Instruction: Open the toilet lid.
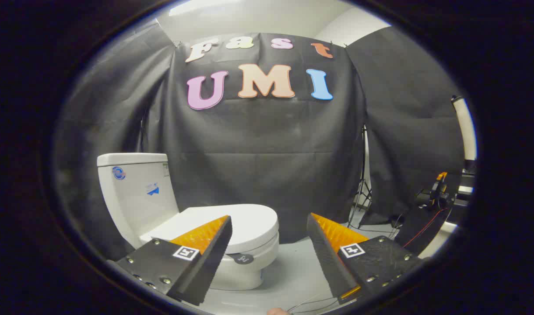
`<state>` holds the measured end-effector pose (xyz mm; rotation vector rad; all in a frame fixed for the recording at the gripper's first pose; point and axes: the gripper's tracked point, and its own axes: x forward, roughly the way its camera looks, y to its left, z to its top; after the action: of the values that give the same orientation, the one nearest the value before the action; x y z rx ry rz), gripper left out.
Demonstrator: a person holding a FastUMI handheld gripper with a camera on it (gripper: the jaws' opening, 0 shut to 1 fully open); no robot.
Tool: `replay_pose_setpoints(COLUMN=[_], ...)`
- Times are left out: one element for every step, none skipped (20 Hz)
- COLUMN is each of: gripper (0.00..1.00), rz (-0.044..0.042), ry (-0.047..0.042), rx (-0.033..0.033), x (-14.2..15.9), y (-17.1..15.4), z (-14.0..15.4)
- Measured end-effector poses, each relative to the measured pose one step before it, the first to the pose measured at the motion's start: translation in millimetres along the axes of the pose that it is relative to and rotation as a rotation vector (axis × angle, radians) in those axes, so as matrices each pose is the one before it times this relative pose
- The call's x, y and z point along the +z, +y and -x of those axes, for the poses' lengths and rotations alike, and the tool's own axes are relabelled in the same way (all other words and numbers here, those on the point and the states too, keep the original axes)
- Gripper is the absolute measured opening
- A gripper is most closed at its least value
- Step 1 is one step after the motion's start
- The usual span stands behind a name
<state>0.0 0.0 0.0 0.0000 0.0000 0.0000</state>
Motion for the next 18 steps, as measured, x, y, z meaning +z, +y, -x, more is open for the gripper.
replay_pose_setpoints(gripper=[1.0,1.0,1.0,1.0,1.0,1.0,1.0,1.0,1.0,1.0,1.0,1.0,1.0,1.0,1.0,1.0,1.0,1.0], rz=[0.00059,-0.00118,-0.00159,-0.00007,0.00361,0.00392,0.00162,-0.00652,-0.00821,-0.00019,0.00232,0.00147,0.00179,0.0039,-0.00025,-0.00294,0.00391,0.00772], ry=[-0.00087,0.00146,0.00433,0.00381,0.00361,0.00172,0.00089,-0.00191,-0.00018,0.00275,-0.00122,-0.0061,-0.00585,0.00295,0.00516,0.00461,0.00534,-0.00099], rx=[-0.00139,-0.00062,0.00066,0.00201,0.0022,0.00303,0.00025,0.00127,0.00564,0.00359,-0.00276,-0.00004,0.00129,-0.00031,-0.00037,0.00097,0.00142,-0.00236], x=[-0.17,-0.85,-1.3,-2.2,-0.54,-0.49,0.92,1.34,2.52,-0.01,2.22,2.66,2.88,-1.57,-1.39,-0.62,0.23,0.2], y=[-0.3,0.16,0.32,1.37,1.31,1.58,1.23,0.44,2.77,3.53,1.08,1.59,1.5,1.64,0.85,1.32,1.51,0.14], z=[-0.75,-1.2,-1.29,-1.37,-1.13,-1.08,-1.0,-0.9,-0.69,-2.64,-2.11,-0.67,-1.09,-2.5,-2.66,-3.72,-2.97,-3.03])
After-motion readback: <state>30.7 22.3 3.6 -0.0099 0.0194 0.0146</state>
